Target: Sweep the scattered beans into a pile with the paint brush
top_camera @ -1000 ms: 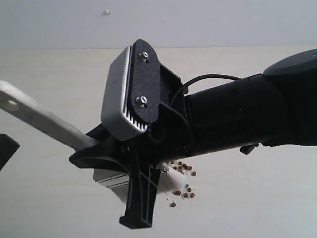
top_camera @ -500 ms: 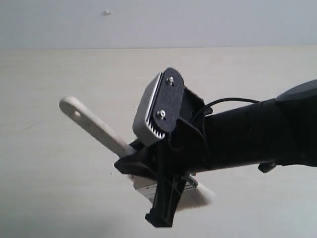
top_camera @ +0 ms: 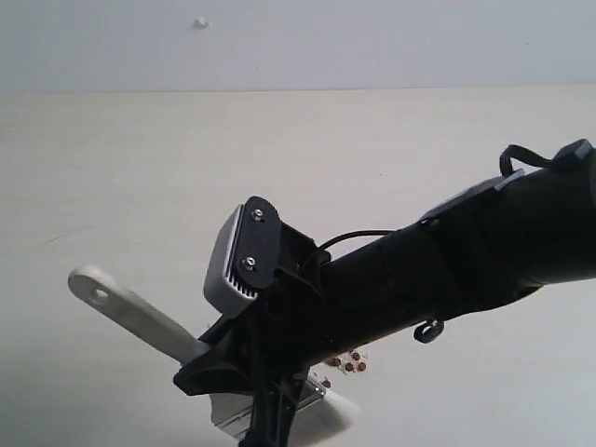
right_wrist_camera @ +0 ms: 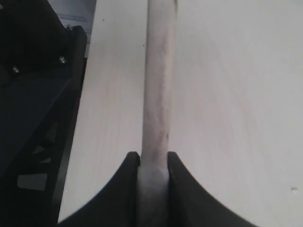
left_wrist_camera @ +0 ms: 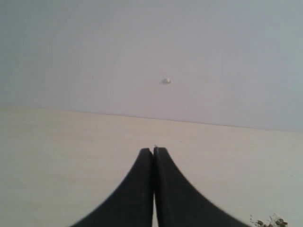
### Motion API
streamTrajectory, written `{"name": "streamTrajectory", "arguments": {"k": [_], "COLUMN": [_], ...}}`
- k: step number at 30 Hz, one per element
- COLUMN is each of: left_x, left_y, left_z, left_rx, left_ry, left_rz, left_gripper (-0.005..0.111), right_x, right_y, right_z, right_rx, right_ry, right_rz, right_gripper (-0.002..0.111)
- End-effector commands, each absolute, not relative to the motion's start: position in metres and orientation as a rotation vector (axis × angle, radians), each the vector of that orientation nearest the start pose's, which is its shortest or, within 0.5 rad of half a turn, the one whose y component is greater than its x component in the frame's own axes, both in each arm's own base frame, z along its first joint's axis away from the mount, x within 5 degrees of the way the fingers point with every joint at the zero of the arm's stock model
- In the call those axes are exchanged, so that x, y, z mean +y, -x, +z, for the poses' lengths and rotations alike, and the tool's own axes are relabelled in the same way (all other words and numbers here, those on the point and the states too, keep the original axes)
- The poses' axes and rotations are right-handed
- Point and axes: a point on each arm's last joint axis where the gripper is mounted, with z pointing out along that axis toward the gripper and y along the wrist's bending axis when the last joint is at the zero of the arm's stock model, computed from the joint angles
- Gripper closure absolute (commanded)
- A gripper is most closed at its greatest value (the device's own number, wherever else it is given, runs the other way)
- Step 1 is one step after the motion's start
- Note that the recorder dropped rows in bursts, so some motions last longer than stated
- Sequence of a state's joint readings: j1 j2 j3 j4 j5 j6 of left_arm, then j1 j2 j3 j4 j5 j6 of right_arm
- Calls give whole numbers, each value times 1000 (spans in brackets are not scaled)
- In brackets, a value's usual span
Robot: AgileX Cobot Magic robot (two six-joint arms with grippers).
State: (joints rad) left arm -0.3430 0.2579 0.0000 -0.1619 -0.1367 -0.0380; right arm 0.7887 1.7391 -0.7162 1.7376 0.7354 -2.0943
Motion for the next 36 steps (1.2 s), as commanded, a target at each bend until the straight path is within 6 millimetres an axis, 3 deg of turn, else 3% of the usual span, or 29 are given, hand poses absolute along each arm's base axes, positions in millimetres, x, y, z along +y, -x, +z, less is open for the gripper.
{"name": "streamTrajectory", "arguments": {"k": [1, 6, 8, 11, 16, 20, 26, 36], "left_x": [-25, -25, -25, -25, -25, -25, -25, -25], "left_y": [-74, -74, -74, -74, -74, -74, -74, -74], "left_z": [208, 208, 208, 208, 208, 208, 208, 209], "left_rx": [1622, 1622, 1622, 1622, 1622, 1622, 1622, 1606], "left_ry": [-100, -100, -100, -100, -100, -100, -100, -106], "left_rz": [-409, -409, -409, -409, -409, -409, -409, -401], "left_gripper": [107, 107, 107, 107, 107, 107, 107, 107], "right_x": [246, 219, 197, 175, 175, 180, 187, 200], "right_y": [-183, -197, -217, -230, -232, -244, -264, -299], "right_z": [164, 183, 179, 159, 122, 107, 104, 107], "right_rx": [1749, 1589, 1632, 1753, 1880, 1902, 1828, 1735], "right_ry": [1502, 1403, 1312, 1169, 1128, 1119, 1301, 1354], "right_rz": [1150, 1457, 1439, 1434, 1502, 1514, 1482, 1420], "right_gripper": [108, 108, 108, 108, 108, 108, 108, 108]}}
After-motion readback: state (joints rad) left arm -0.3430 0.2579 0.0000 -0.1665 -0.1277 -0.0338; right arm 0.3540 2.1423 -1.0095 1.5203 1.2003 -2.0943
